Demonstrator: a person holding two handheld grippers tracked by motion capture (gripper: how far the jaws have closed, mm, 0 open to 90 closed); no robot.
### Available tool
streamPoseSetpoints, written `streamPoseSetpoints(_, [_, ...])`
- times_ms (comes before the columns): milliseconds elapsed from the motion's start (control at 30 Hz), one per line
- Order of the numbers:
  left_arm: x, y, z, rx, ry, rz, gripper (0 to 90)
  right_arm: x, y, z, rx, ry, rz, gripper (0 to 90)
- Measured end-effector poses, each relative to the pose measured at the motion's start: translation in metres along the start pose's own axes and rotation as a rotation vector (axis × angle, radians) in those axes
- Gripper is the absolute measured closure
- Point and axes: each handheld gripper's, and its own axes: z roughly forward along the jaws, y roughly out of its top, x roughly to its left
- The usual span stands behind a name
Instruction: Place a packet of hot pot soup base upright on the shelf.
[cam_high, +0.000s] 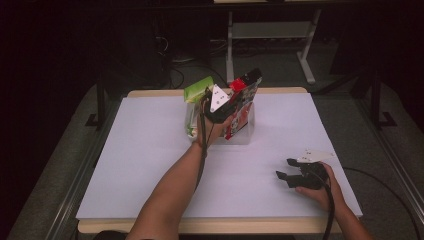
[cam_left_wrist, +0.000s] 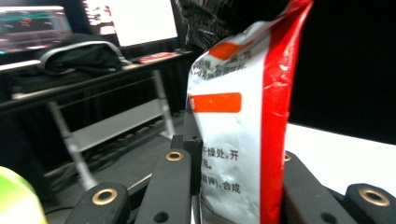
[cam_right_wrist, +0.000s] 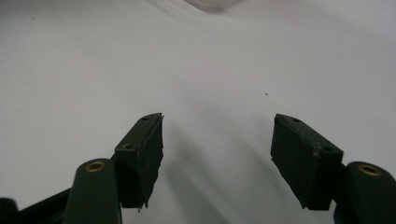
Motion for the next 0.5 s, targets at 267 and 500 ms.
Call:
streamPoseSetpoints(267, [-0.001,-0.021,-0.011,0.032,-0.020,-0.039,76.4,0.001,0.000,0.000,0.007,-0.006,-0.003,33.4])
streamPoseSetpoints(500, [-0.006,-0.018,-0.011,0.057,-0.002,-0.001,74.7,0.001,0.001,0.001,0.012,-0.008,-0.005,33.4])
